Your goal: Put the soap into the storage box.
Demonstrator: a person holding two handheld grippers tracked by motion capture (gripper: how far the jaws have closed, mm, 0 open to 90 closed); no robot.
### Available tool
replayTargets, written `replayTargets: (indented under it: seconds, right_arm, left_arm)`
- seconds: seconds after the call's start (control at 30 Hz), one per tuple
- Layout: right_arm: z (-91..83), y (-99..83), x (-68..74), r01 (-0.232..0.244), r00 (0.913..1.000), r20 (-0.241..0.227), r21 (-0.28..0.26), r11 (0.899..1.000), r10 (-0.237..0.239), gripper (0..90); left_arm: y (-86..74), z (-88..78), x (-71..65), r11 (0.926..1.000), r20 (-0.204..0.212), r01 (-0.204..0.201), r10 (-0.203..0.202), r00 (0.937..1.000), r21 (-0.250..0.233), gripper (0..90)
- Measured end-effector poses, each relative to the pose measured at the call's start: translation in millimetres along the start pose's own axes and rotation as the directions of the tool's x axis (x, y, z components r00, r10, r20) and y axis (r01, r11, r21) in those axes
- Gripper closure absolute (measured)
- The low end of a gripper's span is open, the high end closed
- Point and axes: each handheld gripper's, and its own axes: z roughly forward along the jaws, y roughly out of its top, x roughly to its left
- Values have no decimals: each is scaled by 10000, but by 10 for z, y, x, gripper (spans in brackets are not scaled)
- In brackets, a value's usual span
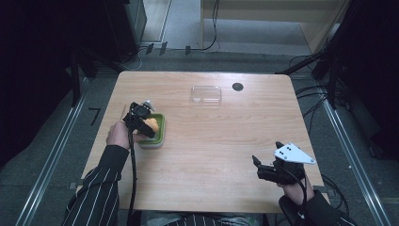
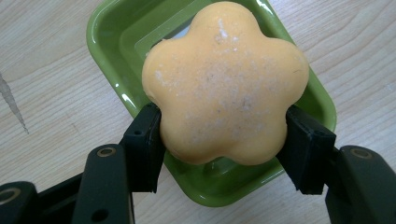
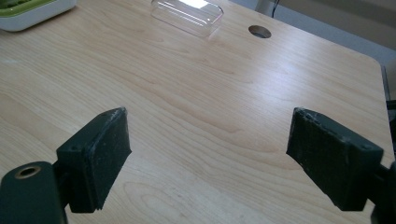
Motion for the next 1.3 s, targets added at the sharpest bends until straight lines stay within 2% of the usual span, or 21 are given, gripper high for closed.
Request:
replayTargets:
  seconds: [0.13, 0.3, 0.77, 1.3]
  right_arm:
    - [0, 0, 0, -4, 10000, 2, 1, 10000, 4, 137]
    - [0, 0, 0, 0, 10000, 2, 5, 10000, 0, 137]
    - [-1, 0, 0, 1, 10000, -4, 6, 10000, -1, 137]
    - [-1, 0, 0, -7, 10000, 2, 0, 10000, 7, 137]
  left_arm:
    - [1, 26, -17, 10000, -43, 5, -5, 10000, -30, 393]
    - [30, 49, -46, 9998, -165, -200, 201, 9997, 80, 392]
    - [35, 107, -69, 9994, -384, -281, 289, 9988, 197, 391]
    - [39, 123, -98, 9995, -589, -211, 223, 9980, 217, 386]
